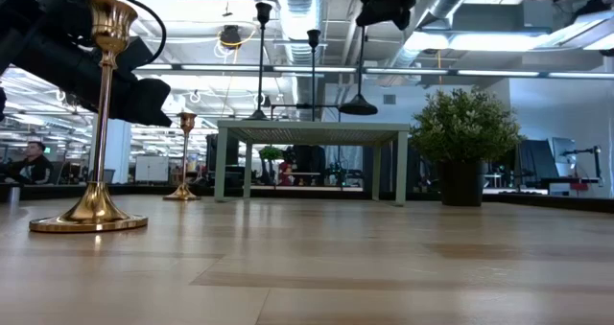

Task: Pick & Place candle stick holders
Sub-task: Put the black candle holder on the shelf

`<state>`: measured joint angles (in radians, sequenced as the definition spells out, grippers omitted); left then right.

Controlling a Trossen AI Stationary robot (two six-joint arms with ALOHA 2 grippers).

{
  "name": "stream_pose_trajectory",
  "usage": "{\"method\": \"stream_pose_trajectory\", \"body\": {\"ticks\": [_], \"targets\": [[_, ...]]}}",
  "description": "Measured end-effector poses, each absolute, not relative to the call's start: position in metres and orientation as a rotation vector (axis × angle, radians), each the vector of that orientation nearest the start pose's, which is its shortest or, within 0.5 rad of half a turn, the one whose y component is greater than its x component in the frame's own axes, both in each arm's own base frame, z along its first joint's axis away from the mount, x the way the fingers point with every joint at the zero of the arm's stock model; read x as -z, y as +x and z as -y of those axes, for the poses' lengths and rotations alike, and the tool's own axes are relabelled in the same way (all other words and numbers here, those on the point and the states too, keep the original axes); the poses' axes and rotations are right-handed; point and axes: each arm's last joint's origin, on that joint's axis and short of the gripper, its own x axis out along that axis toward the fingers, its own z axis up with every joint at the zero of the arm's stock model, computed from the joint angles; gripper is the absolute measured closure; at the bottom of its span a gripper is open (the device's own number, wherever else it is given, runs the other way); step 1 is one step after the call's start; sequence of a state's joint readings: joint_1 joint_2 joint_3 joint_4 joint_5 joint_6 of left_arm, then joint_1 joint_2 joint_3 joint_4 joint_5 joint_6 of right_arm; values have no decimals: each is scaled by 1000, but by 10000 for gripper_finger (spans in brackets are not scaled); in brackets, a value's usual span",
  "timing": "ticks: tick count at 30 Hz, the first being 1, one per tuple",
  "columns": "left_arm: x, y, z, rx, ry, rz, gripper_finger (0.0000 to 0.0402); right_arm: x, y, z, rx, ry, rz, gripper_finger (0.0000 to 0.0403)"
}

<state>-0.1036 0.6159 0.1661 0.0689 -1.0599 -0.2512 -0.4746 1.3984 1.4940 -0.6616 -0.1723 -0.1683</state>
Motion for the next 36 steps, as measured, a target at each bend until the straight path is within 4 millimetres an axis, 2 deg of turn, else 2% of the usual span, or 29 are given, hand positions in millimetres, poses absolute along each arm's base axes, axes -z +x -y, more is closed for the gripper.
{"method": "stream_pose_trajectory", "body": {"ticks": [9, 18, 36], "targets": [[-173, 129, -12, -976, -13, -209, 398, -396, 256, 140, 253, 44, -559, 403], [-173, 129, -12, -976, -13, -209, 398, -380, 269, 149, 252, 68, -612, 403], [-173, 129, -12, -976, -13, -209, 398, -381, 266, 152, 268, 69, -606, 403]]}}
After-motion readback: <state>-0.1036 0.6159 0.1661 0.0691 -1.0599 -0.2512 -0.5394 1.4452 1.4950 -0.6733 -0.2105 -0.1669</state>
